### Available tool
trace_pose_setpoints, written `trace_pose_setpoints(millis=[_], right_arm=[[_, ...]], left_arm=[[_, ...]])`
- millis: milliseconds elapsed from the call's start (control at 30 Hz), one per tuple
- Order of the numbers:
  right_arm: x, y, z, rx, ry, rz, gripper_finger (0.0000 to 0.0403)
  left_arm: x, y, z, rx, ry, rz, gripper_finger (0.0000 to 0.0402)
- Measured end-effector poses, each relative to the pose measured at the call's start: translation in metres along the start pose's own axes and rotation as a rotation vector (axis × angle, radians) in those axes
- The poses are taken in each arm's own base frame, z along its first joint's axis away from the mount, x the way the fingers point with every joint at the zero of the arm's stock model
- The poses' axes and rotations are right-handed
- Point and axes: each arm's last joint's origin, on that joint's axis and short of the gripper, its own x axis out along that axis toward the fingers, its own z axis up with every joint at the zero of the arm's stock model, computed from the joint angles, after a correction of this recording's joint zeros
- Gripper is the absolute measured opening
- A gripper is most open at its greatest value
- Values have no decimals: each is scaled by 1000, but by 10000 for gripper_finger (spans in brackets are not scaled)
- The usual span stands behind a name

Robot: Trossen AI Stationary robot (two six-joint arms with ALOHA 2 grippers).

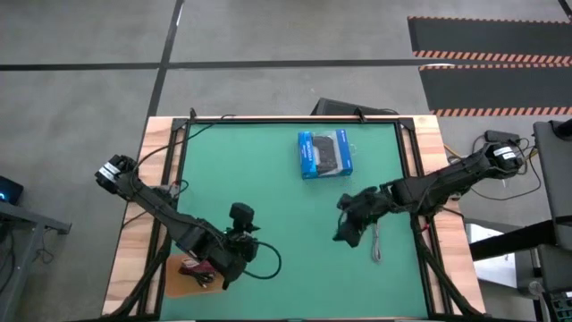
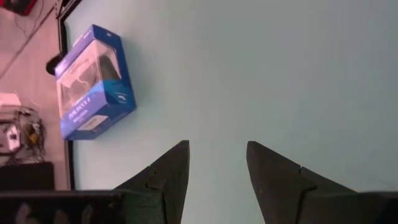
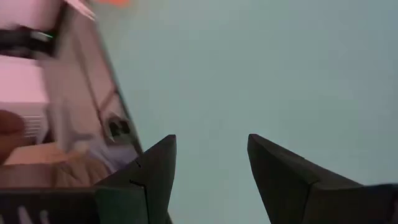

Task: Pick and place USB-C Cables
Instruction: Put the white black charger cable into the orange bin

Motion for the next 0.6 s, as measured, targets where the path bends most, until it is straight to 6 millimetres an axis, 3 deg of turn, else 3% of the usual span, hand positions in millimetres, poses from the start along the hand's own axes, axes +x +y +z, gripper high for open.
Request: trace_pose_setpoints(millis=[300,433,600], right_arm=[[-10,-31,-45,344,276,-469,189],[-18,-41,-51,381,313,-612,189],[-18,-43,-51,368,277,-643,189]], left_arm=[[5,7,0,16,14,12,145],[5,7,0,16,15,12,145],[5,7,0,16,16,12,145]])
